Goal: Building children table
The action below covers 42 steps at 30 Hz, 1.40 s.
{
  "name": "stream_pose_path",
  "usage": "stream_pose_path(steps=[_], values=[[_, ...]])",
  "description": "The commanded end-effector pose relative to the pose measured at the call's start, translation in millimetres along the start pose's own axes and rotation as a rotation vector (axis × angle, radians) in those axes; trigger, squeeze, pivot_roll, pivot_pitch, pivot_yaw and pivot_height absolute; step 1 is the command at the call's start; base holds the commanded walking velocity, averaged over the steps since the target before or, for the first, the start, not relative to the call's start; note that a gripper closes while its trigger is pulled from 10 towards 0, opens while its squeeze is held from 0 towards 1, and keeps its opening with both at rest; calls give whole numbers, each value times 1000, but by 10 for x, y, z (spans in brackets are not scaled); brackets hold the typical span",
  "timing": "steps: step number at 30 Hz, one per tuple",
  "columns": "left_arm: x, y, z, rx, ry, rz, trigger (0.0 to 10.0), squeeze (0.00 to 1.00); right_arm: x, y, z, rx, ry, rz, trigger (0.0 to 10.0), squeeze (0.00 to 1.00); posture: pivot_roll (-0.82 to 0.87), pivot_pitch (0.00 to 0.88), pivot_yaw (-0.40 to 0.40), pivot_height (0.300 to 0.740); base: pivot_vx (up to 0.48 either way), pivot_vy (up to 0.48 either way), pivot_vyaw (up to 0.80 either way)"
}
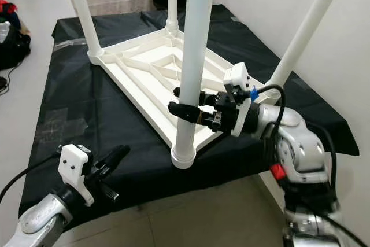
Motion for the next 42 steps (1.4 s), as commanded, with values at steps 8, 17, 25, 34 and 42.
stream_pose_path(steps=[8, 17, 25, 34, 42], values=[[-16, 233, -26, -272, -51, -39, 10000, 0, -795, -426, 373, -891, -470, 111, 0, 0, -41, 116, -57, 740, 0, 0, 0], [-29, 315, -37, -368, -61, -35, 10000, 0, -658, -261, 544, -794, -384, 120, 10000, 0, -41, 102, -67, 740, 0, 0, 0], [-8, 265, -15, -314, -21, -36, 10000, 0, -329, -87, 344, -335, -130, 36, 10000, 1000, -36, 94, -76, 740, 0, 0, 0], [26, 208, -125, -206, 19, -5, 10000, 0, -199, 402, -78, -280, -144, -69, 10000, 1000, -26, 90, -67, 740, 0, 0, 0], [85, 227, -197, -240, 18, 28, 10000, 0, -176, 472, -1, -104, -117, -49, 8745, 0, -17, 90, -73, 740, 0, 0, 0]])
Point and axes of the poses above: a point about 5 cm out from each wrist's last joint towards the gripper, its own z axis pointing out of the wrist towards the gripper, its own x axis along the axis of the wrist's last joint, y = z × x, the point moved 1 cm from there along z, pointing out of the wrist towards the gripper, and after that the axes turned 14 degrees about -z, right-handed, at the moved point
